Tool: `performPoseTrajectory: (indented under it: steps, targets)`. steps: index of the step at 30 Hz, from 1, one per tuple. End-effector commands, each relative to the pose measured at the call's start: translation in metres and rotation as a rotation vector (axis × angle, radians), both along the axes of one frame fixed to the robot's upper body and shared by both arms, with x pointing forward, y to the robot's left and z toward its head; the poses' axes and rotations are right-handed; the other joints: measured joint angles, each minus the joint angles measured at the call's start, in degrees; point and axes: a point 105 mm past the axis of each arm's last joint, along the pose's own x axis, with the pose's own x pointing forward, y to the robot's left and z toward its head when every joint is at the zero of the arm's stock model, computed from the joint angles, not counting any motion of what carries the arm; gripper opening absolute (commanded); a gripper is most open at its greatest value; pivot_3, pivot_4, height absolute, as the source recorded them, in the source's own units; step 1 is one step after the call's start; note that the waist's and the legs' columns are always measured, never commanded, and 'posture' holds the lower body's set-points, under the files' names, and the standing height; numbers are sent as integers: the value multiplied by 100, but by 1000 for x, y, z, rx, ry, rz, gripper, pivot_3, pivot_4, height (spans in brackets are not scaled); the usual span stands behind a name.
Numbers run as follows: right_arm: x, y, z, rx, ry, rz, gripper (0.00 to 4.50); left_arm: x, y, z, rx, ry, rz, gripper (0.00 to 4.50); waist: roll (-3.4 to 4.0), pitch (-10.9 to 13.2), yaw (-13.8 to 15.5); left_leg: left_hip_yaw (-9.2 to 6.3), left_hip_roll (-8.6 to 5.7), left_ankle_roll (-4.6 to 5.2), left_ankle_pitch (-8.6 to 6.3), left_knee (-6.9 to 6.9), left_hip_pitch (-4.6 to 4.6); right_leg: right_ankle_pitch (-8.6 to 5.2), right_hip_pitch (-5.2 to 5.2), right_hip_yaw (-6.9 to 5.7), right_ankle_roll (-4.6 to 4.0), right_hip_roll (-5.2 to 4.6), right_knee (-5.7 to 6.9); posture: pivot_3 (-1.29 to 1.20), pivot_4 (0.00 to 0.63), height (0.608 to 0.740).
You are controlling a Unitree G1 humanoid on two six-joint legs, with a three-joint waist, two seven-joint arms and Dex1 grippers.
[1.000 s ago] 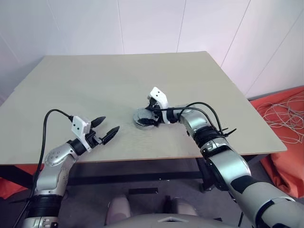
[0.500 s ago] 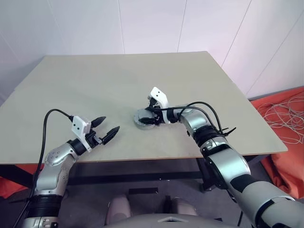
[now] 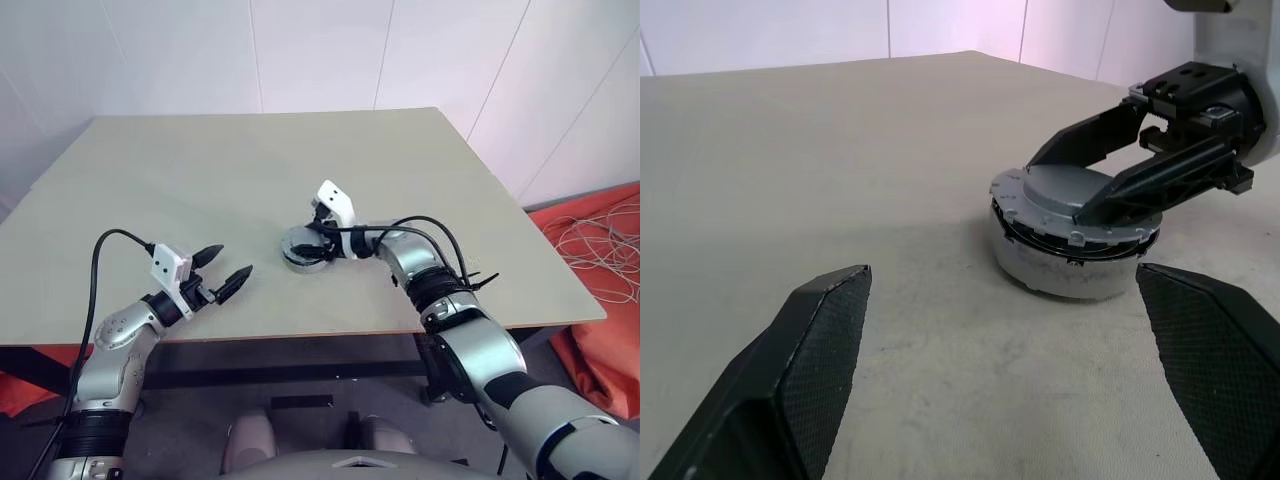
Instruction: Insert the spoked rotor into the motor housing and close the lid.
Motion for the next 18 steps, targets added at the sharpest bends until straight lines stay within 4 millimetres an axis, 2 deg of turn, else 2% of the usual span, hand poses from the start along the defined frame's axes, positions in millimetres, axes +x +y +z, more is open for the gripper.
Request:
performPoseTrajectory:
  steps: [1, 18]
  targets:
    - [2, 6, 17, 9, -68, 22, 3124, 0, -4, 13, -2, -47, -18, 4500, 0, 0, -1, 0, 0, 0, 0, 0, 1, 0, 0, 0, 1, 0, 1, 0, 0, 740]
    - [-1, 2, -4, -39, -29, -4, 3124, 2, -7, 16, -9, -41, -20, 4500, 0, 0, -3, 0, 0, 0, 0, 0, 4, -1, 2, 0, 2, 0, 1, 0, 0, 740]
